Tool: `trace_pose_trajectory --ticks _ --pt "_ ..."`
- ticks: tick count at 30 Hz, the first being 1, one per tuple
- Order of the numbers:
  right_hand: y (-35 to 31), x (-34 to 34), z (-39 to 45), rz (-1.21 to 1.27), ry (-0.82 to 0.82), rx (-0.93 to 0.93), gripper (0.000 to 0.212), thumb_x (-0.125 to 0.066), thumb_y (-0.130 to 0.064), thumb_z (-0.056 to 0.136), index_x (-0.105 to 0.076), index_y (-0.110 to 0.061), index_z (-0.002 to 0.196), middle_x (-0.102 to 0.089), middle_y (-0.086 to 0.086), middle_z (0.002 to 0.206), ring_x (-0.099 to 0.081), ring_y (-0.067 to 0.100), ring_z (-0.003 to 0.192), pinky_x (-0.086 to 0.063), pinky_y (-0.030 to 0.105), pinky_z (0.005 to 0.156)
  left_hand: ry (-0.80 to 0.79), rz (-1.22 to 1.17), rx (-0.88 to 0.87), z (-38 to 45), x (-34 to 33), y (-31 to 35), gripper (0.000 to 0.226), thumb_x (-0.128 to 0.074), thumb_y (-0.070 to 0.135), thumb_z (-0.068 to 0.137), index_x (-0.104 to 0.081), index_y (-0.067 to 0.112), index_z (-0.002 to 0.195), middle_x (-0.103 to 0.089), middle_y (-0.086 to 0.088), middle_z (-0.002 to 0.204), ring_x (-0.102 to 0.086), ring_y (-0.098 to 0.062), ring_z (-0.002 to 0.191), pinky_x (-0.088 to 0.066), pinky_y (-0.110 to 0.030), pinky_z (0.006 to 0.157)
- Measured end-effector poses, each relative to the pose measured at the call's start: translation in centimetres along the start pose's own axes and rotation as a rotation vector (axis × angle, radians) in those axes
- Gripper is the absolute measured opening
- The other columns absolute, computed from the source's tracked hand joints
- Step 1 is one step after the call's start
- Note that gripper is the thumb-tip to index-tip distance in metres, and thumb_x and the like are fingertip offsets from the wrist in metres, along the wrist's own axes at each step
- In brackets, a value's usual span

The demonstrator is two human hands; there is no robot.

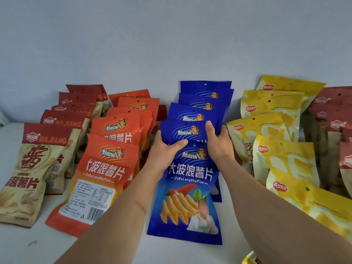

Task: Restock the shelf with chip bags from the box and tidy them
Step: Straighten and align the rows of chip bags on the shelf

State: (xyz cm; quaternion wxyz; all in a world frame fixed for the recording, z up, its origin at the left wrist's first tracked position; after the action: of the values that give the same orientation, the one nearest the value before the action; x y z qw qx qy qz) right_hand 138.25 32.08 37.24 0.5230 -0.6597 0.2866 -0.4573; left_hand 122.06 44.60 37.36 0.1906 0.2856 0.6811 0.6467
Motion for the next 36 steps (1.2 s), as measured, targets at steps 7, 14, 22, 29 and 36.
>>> trace_pose_trajectory --ticks 7,14,22,29,36 --pt "-0.2 -0.8 0.6 0.011 -0.068 -0.019 0.085 -0.045 -0.082 0.081 -0.03 -0.033 0.149 -0.058 -0.004 0.133 -0.068 0.016 0.102 -0.061 0.04 0.081 -0.068 0.033 -0.054 0.3 -0.4 -0.1 0.072 -0.081 0.035 0.085 -0.04 0.038 0.145 -0.067 0.013 0.122 -0.073 -0.007 0.098 -0.061 -0.032 0.083" --pt "-3.8 -0.5 0.4 -0.575 0.142 0.248 0.088 -0.033 -0.075 0.093 -0.014 -0.02 0.159 -0.009 0.004 0.168 -0.011 0.024 0.154 -0.017 0.047 0.122 0.188 0.534 -0.219 -1.5 0.8 1.7 0.106 -0.071 0.059 0.085 -0.01 0.02 0.162 -0.026 -0.004 0.166 -0.034 -0.021 0.149 -0.036 -0.038 0.115" --pt "-6.9 -3.0 2.9 -0.941 -0.079 0.512 0.076 -0.022 -0.074 0.095 -0.016 -0.032 0.158 0.002 0.0 0.169 0.008 0.024 0.155 -0.009 0.05 0.122 0.02 1.142 -0.721 -12.8 -5.8 -1.7 0.059 -0.029 0.062 0.102 -0.047 0.026 0.146 -0.048 -0.005 0.155 -0.042 -0.032 0.145 -0.039 -0.057 0.114" --pt "-4.8 -3.5 3.5 -1.05 -0.193 0.47 0.074 -0.021 -0.075 0.094 -0.019 -0.035 0.156 -0.001 -0.002 0.168 0.003 0.025 0.155 -0.01 0.051 0.122 -0.099 1.327 -0.602 -10.7 -6.0 -4.8 0.066 -0.023 0.072 0.099 -0.049 0.033 0.146 -0.047 -0.002 0.155 -0.042 -0.035 0.145 -0.038 -0.062 0.112" --pt "-4.3 -3.9 3.6 -1.056 -0.173 0.474 0.069 -0.022 -0.072 0.097 -0.021 -0.035 0.155 -0.004 0.0 0.168 0.001 0.026 0.155 -0.013 0.051 0.122 -0.106 1.321 -0.591 -10.6 -6.0 -4.9 0.066 -0.018 0.071 0.1 -0.046 0.034 0.147 -0.044 0.0 0.157 -0.04 -0.034 0.146 -0.037 -0.058 0.113"
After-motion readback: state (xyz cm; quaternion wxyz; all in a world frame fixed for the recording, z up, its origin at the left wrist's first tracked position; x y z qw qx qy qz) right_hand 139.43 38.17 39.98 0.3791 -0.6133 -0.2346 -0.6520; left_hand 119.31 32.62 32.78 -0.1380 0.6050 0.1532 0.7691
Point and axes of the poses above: each hand's wrist, its own z-axis towards the middle knuckle, its own x-axis out of the back of the hand, y = z × x, the point moved 7 cm from there along z, towards the middle knuckle
